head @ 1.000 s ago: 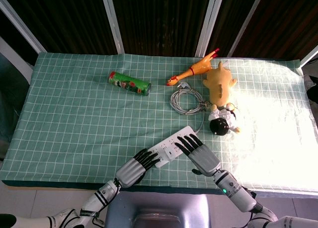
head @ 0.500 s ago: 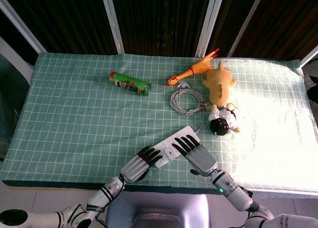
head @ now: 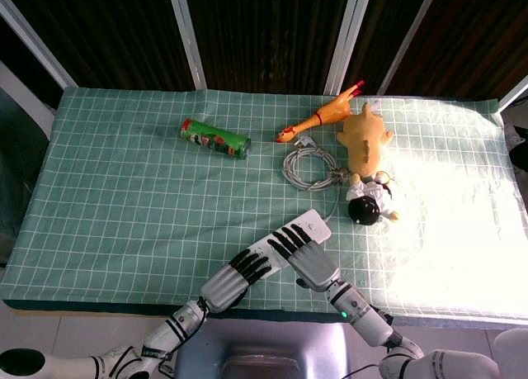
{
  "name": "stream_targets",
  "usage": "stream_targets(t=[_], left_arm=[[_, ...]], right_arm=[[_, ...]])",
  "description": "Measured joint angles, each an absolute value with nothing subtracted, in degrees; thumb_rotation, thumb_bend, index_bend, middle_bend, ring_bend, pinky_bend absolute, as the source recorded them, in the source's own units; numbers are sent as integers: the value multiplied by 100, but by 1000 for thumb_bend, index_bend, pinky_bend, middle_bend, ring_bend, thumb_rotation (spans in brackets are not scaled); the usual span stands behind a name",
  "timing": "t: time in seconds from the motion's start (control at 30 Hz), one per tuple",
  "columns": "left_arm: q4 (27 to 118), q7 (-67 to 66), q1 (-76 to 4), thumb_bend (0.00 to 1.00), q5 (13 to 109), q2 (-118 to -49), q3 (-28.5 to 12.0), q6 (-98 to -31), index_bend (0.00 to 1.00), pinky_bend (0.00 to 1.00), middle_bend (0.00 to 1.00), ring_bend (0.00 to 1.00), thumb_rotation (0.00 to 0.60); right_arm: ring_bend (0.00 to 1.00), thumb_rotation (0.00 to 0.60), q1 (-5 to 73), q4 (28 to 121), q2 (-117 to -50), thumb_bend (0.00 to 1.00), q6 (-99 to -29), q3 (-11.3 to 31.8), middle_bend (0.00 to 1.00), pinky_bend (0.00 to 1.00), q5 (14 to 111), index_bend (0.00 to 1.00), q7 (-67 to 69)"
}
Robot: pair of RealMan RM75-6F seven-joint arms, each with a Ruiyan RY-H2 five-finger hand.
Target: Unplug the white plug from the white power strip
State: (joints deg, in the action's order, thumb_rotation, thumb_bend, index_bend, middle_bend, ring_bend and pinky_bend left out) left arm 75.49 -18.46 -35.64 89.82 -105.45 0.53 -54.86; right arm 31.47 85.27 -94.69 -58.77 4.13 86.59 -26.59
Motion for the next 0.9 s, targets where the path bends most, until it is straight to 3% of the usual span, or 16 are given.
stream_targets(t=[0.27,0.5,0.9], left_arm=[[7510,-1833,-3625,754,8889,-10563,17,-5462,0,24,0,0,599],[7512,-1837,-3646,754,8848,-10577,54,-5455,0,25,0,0,600],[7459,-1916,-3709,755,8723,-10633,62,-5364,0,25,0,0,600]], right_arm=[[175,600,3221,8251,-9781,221,-6029,404,256,295,8700,327,-2738],[288,600,3240,8118,-9889,270,-6140,391,346,383,8731,447,-2734],[361,600,3311,7851,-10142,327,-6249,458,398,436,8660,520,-2915]])
